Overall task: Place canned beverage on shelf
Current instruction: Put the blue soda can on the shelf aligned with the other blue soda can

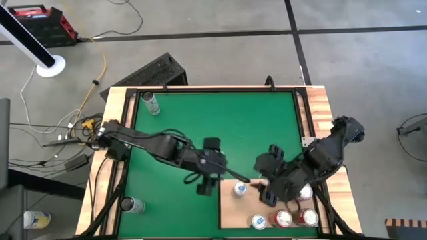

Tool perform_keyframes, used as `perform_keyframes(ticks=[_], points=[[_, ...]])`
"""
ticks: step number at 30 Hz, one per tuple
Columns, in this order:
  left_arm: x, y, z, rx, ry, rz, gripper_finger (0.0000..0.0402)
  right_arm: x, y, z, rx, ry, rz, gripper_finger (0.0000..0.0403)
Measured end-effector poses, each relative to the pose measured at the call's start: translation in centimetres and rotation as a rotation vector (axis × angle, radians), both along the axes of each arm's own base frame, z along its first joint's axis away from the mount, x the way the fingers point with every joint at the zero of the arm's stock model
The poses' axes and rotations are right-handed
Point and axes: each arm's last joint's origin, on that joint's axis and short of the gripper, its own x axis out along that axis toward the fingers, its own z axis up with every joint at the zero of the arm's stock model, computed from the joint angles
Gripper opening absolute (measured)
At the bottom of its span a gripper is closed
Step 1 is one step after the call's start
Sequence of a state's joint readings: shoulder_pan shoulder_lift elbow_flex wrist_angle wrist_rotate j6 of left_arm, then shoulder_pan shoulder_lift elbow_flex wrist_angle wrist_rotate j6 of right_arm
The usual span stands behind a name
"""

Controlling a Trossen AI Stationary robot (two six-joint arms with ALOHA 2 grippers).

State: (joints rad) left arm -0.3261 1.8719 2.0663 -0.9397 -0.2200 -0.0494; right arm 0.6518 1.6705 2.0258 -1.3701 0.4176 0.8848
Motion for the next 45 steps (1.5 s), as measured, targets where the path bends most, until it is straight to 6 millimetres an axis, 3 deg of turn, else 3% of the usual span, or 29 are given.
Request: perform_keyframes(ticks=[4,9,15,21,25,30,40,45], points=[[-3.5,1.1,2.0,0.103,0.039,0.070,0.0256,1.6,1.4,-1.4,-0.010,0.031,0.084,0.0312],[-8.1,2.6,2.1,0.149,0.061,0.122,0.0256,2.1,1.5,-1.8,0.005,0.043,0.062,0.0312],[-14.4,4.9,-0.4,0.035,-0.104,0.171,0.0256,2.4,1.5,-1.6,0.070,0.019,0.004,0.0312],[-18.5,6.4,-3.8,-0.237,-0.449,0.246,0.0256,3.2,2.1,-2.7,0.069,0.042,-0.021,0.0312],[-19.9,6.9,-6.0,-0.334,-0.564,0.257,0.0256,4.4,2.5,-4.1,0.024,0.082,0.011,0.0312],[-20.7,7.2,-7.4,-0.367,-0.566,0.272,0.0256,6.0,2.3,-5.6,-0.015,0.125,0.005,0.0312],[-20.4,7.1,-7.8,-0.328,-0.549,0.250,0.0256,7.0,0.4,-6.5,-0.007,0.215,-0.057,0.0335],[-20.4,7.0,-7.9,-0.315,-0.538,0.227,0.0256,6.9,0.3,-6.5,-0.007,0.228,-0.064,0.0352]])
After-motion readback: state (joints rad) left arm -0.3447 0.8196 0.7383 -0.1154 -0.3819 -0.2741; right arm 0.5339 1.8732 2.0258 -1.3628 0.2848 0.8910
